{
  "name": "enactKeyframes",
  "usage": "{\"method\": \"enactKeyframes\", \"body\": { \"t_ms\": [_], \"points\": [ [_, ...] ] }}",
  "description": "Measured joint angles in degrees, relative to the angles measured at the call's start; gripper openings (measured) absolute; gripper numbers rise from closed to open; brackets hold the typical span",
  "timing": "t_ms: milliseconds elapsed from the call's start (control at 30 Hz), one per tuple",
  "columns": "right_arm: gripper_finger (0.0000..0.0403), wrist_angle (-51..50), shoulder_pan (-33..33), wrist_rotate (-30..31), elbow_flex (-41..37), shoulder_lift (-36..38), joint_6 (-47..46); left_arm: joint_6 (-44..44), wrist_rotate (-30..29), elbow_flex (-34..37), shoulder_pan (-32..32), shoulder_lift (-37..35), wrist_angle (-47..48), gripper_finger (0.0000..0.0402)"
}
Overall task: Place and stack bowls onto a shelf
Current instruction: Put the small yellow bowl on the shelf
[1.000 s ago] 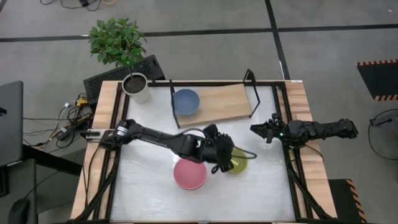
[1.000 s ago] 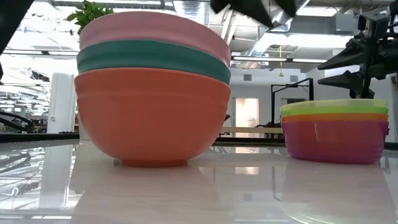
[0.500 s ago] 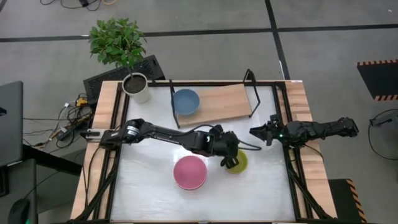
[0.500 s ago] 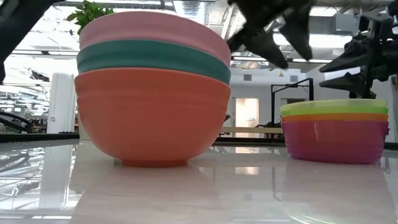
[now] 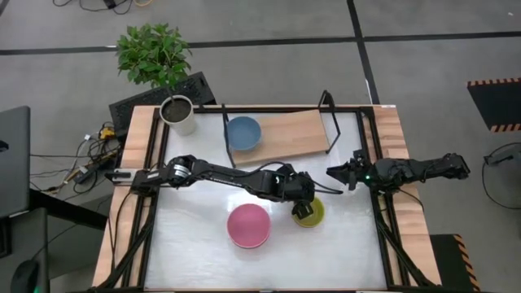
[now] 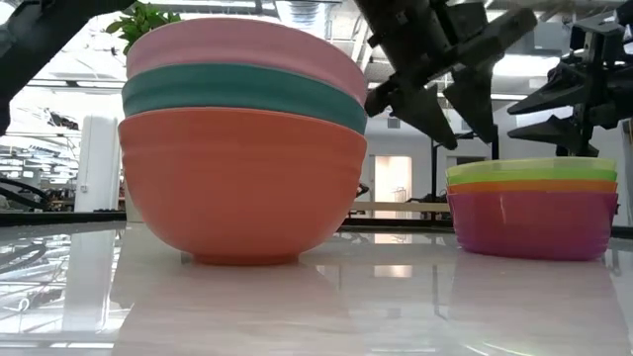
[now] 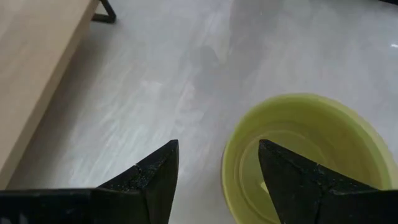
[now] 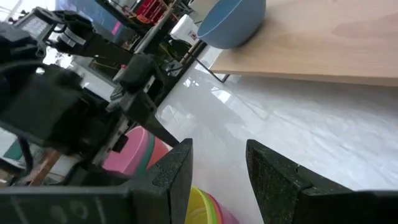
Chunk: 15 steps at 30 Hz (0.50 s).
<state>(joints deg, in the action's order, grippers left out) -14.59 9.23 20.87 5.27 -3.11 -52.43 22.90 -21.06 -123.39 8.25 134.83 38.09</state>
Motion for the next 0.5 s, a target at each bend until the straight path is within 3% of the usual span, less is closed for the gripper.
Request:
{"method": "enactKeyframes", "body": {
  "t_ms": [500],
  "points": [
    [0.0175, -0.01, 0.05, 0.01, 0.01, -0.02, 0.10, -5.74, 0.81, -0.04, 0.01, 1.41, 1.00, 0.0206]
  ]
}}
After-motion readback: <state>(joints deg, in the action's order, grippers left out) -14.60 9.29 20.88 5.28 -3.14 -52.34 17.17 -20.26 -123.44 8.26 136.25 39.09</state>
